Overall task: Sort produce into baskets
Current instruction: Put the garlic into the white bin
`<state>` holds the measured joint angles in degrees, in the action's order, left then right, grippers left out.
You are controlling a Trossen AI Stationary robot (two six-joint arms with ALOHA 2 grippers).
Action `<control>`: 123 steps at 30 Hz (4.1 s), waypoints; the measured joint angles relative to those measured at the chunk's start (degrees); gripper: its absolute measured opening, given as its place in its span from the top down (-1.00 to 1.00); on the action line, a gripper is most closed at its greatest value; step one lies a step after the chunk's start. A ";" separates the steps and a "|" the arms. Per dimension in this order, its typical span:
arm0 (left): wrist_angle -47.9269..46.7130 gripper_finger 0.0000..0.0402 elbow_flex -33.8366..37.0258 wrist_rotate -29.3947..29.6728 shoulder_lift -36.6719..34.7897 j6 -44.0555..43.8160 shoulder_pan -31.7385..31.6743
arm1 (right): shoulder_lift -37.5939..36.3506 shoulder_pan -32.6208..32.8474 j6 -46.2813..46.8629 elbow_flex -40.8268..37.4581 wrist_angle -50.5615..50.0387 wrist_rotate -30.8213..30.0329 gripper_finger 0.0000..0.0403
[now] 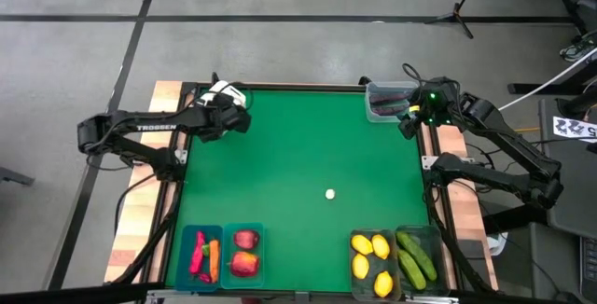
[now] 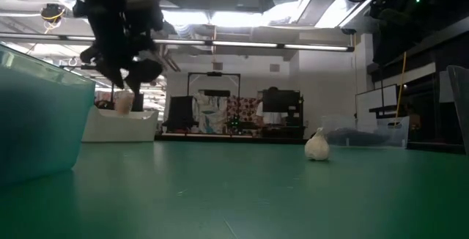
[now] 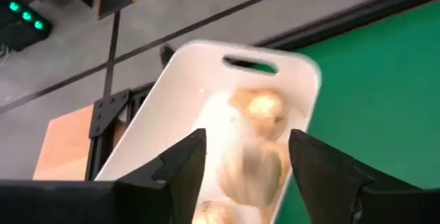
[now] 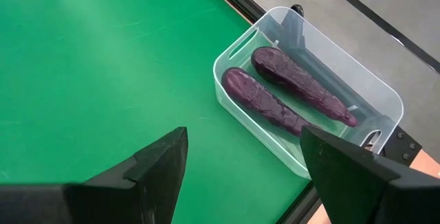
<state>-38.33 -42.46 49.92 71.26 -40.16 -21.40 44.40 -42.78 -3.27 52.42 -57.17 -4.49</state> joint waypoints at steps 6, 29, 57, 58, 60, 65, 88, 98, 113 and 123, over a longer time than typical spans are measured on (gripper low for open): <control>1.68 -0.10 3.76 -0.56 0.00 1.27 -3.90 | 0.00 0.02 0.01 0.00 -0.02 0.00 -0.40; 70.65 -0.11 3.92 -34.49 6.77 39.35 24.07 | 0.00 0.00 0.02 0.00 0.97 0.00 -0.40; 76.43 -0.12 -16.21 -46.82 45.77 43.96 26.61 | 0.00 0.00 1.51 0.00 0.83 0.01 -0.40; 76.41 -0.12 -16.57 -46.94 46.46 43.55 26.60 | 0.00 0.02 1.51 0.00 0.83 0.00 -0.40; 76.24 -0.12 -16.95 -47.05 47.33 43.16 26.57 | 0.00 0.01 1.51 0.00 0.76 0.01 -0.40; 75.36 -0.12 -17.37 -47.03 47.87 42.38 26.54 | 0.00 0.00 1.49 0.00 0.55 0.00 -0.40; 74.96 -0.12 -21.21 -47.94 54.42 39.91 26.72 | -0.02 0.02 1.49 0.00 0.50 0.02 -0.40; 72.02 -0.11 -25.62 -47.86 58.85 37.94 26.72 | -0.02 0.00 1.45 0.00 -0.03 0.02 -0.40; 71.13 0.37 -25.54 -47.30 58.40 33.02 26.63 | 0.00 0.00 1.29 0.00 -0.11 0.00 -0.40; 70.27 0.44 -25.38 -48.18 54.06 31.53 26.55 | -0.02 0.02 1.29 -0.02 -0.48 0.02 -0.40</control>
<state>31.95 -67.83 1.74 125.32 -8.63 5.15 44.38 -42.77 -1.98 52.40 -57.65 -4.47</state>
